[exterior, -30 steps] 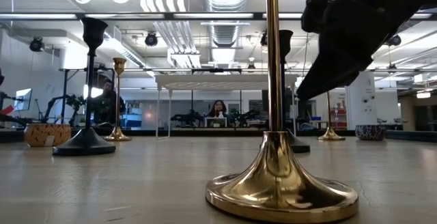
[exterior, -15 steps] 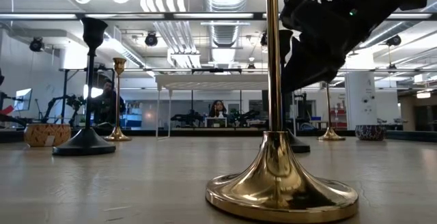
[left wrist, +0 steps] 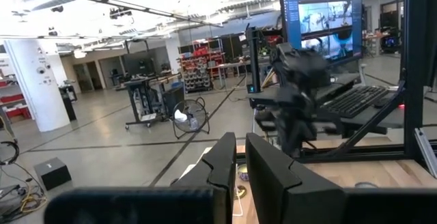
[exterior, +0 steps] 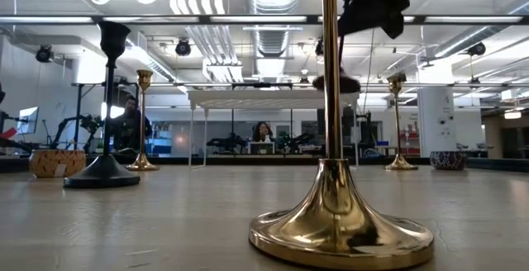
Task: Pick & Place candle stick holders
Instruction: Put the right black candle holder on the shelf
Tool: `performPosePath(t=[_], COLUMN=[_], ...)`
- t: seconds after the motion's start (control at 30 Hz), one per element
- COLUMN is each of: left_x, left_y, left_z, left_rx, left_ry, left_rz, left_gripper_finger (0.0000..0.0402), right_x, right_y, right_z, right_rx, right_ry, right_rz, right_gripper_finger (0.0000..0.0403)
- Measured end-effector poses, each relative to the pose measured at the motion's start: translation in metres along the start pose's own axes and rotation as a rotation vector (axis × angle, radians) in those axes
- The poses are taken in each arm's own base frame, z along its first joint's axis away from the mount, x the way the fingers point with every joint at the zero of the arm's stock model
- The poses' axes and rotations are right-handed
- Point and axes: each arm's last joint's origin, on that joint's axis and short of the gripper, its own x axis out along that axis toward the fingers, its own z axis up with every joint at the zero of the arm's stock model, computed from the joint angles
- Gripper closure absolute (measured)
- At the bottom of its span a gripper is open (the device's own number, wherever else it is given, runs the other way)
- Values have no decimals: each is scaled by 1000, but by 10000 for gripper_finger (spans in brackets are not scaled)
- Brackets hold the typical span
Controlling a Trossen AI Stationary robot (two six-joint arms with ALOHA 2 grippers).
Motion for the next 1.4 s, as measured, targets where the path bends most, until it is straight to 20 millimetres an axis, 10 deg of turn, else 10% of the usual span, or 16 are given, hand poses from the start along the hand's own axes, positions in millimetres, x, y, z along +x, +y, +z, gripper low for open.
performPosePath(t=[0.53,1.07,1.4], left_x=[1,1,1], left_y=[0,0,0], left_z=[0,-3,-3], left_rx=[7,14,13], left_ry=[6,30,29], left_rz=[3,2,3], left_gripper_finger=[362,362,362], right_x=[13,21,27], right_y=[-81,-145,-152], right_z=[100,85,70], right_rx=[-138,-44,-8], right_ry=[53,54,79], right_rz=[-65,-67,-35], right_gripper_finger=[394,394,394])
